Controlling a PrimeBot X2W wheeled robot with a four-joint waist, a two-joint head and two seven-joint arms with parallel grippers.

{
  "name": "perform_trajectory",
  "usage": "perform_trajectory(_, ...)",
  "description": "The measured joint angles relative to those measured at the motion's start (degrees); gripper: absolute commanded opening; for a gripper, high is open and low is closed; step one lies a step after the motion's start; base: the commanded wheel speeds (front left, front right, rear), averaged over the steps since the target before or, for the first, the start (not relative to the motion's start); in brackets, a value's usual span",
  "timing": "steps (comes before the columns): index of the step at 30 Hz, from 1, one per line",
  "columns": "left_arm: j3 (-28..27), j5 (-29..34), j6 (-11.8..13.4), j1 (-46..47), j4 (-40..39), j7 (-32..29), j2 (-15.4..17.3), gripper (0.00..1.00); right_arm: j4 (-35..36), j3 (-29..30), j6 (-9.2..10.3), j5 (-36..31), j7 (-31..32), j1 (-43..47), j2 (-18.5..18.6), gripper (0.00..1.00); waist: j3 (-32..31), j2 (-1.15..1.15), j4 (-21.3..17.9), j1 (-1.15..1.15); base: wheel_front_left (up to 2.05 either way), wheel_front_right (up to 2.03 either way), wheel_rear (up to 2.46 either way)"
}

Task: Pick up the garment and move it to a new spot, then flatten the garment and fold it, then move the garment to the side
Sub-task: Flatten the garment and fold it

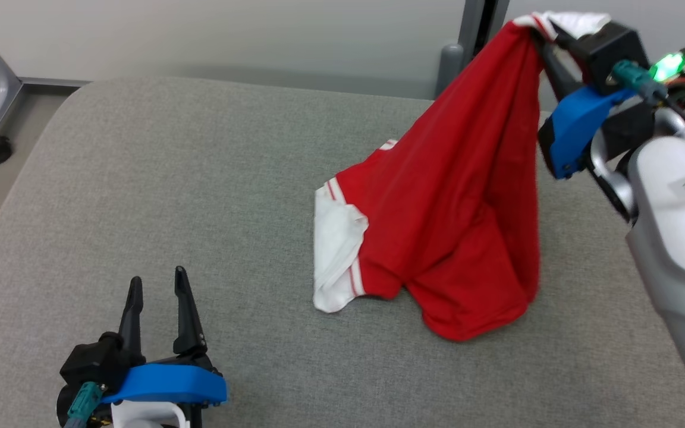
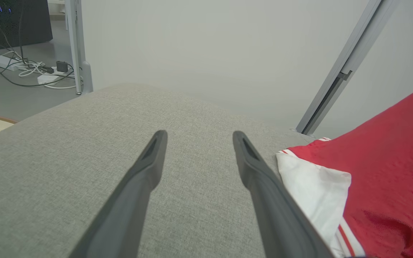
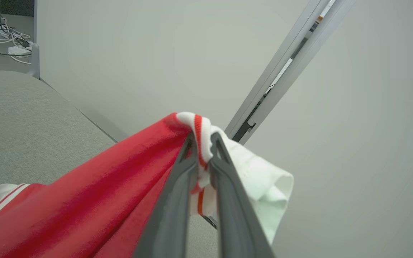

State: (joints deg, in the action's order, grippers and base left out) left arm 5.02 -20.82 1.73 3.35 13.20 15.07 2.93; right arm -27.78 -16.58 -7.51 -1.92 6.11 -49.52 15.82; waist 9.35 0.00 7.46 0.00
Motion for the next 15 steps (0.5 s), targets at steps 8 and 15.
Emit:
perform_trajectory(8, 4.4, -1.5, 0.3, 3.0, -0.7, 0.0, 0.0, 1.0, -8.4, -0.8, 0.01, -5.0, 0.9, -9.8, 3.3, 0.0, 3.4, 0.0, 4.6, 0.0, 0.0, 0.0, 0.0)
perform_trajectory(15, 6.8, -2.5, 1.3, 4.0, -1.0, 0.0, 0.0, 1.0, -17.1, 4.5, 0.01, -9.6, -3.5, -11.6, 0.5, 1.0, 6.8, 0.0, 8.0, 0.01, 0.0, 0.0, 0.0)
